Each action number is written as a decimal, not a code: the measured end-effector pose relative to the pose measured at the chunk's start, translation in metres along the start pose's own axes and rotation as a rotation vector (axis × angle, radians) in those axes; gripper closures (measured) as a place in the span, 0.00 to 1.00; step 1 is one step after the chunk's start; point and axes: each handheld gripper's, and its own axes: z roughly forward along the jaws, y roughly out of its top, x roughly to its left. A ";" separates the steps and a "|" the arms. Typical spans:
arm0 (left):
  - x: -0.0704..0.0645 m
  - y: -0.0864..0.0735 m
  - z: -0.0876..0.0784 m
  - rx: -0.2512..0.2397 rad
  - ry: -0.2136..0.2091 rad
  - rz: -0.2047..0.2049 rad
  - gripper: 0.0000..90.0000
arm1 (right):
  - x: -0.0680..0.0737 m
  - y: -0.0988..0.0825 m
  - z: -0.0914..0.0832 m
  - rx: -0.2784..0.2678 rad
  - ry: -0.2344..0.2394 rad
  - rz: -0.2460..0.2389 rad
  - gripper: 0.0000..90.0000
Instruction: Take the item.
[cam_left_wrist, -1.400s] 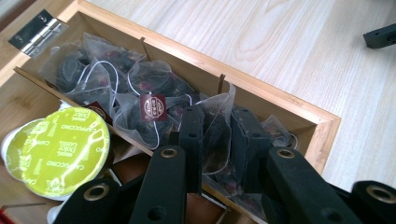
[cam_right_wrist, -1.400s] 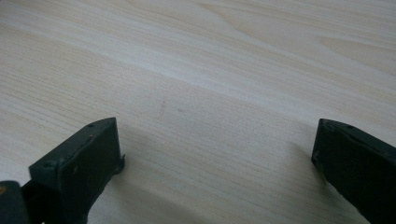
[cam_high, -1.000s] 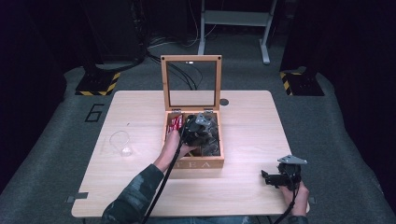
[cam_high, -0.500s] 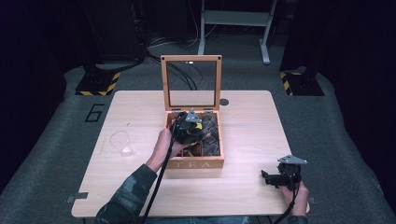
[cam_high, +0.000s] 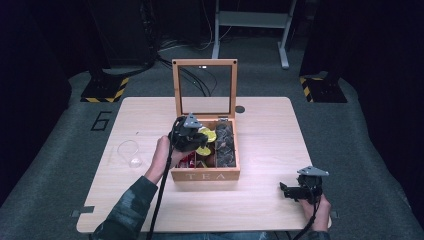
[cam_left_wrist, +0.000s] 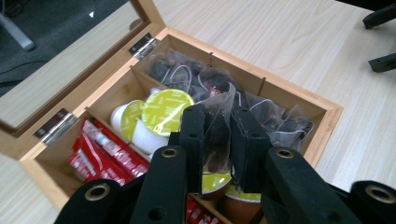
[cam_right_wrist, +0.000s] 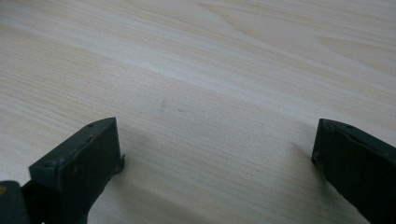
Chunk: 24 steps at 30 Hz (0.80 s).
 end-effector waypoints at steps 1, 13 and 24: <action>0.001 -0.001 -0.002 0.001 0.006 0.003 0.85 | 0.000 0.000 0.000 0.001 -0.004 -0.004 0.01; 0.013 -0.010 -0.020 -0.018 0.043 -0.025 0.85 | 0.000 0.000 0.000 -0.003 -0.001 0.001 0.01; 0.024 -0.021 -0.038 -0.023 0.085 -0.046 0.85 | 0.000 0.000 0.000 -0.003 -0.001 0.001 0.01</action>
